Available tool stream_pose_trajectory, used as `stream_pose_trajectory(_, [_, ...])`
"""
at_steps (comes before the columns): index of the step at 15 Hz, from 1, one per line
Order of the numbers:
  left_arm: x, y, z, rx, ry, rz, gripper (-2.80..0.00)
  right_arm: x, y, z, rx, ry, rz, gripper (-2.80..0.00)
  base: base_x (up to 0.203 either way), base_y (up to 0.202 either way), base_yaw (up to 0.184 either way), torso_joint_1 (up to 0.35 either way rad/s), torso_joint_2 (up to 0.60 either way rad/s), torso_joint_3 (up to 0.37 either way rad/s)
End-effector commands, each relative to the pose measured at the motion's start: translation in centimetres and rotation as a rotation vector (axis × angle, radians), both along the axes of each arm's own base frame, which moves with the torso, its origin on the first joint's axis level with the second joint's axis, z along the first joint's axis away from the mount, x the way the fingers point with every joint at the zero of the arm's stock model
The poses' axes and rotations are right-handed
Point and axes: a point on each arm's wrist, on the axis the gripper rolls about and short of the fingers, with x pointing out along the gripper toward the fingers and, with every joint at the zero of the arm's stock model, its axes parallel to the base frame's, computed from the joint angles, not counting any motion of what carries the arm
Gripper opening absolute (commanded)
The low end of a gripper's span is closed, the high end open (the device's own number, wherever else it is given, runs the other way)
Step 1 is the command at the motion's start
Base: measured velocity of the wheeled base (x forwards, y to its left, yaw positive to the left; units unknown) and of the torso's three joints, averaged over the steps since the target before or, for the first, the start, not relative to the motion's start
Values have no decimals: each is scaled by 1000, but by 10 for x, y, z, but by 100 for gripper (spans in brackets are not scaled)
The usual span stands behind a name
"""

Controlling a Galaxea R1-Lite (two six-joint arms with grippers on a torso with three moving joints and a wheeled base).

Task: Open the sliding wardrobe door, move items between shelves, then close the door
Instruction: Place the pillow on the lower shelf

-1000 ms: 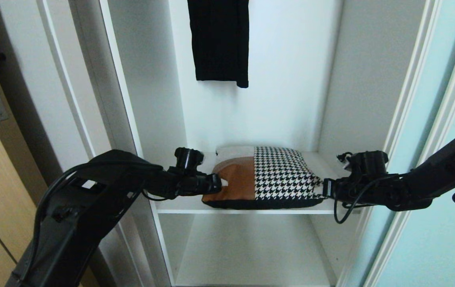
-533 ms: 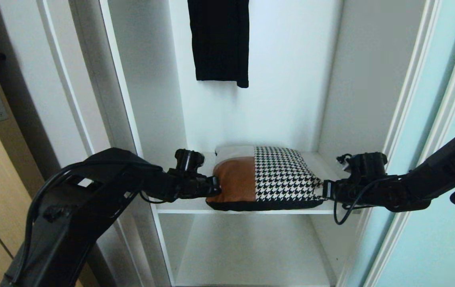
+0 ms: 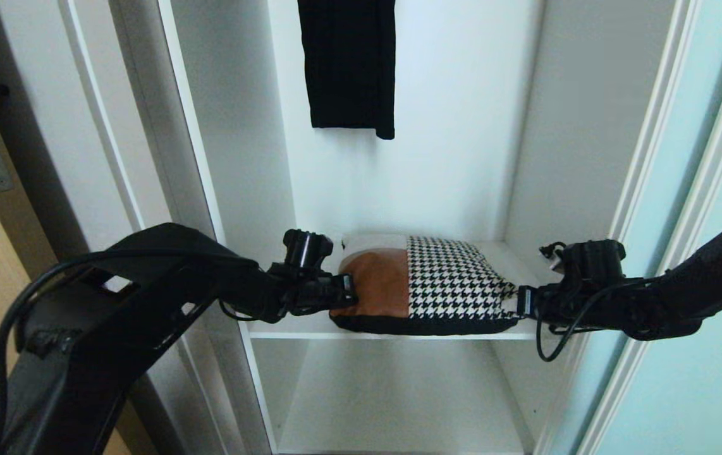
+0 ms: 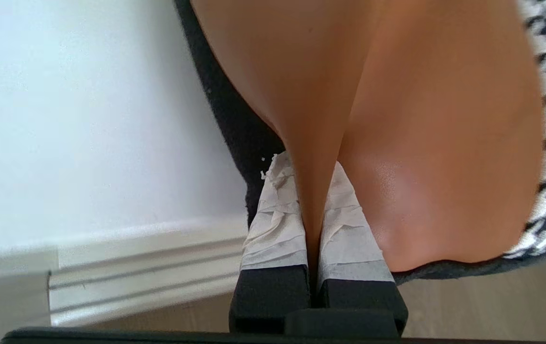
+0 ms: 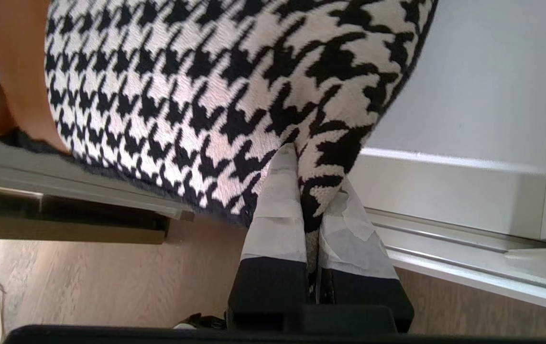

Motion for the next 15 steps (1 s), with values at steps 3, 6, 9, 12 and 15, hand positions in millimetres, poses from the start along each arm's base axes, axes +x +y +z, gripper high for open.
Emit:
stream_pose_trajectory(3, [-36, 6, 50, -27, -51, 9, -280, -29, 4, 26, 12, -68, 16, -280, 0, 0, 0, 0, 0, 0])
stream_pose_trajectory(6, [-72, 11, 68, -34, -96, 13, -280, -54, 4, 48, 18, -107, 23, -280, 0, 0, 0, 0, 0, 0])
stream_pose_trajectory(9, [-106, 14, 76, -42, -132, 6, -280, -85, 1, 72, 20, -161, 26, -280, 0, 0, 0, 0, 0, 0])
stream_pose_trajectory(12, [-128, 20, 92, -54, -166, 6, -280, -117, 2, 90, 27, -200, 44, -280, 0, 0, 0, 0, 0, 0])
stream_pose_trajectory(15, [-153, 19, 97, -11, -166, 40, -280, -154, 13, 97, 43, -193, 101, -280, 0, 0, 0, 0, 0, 0])
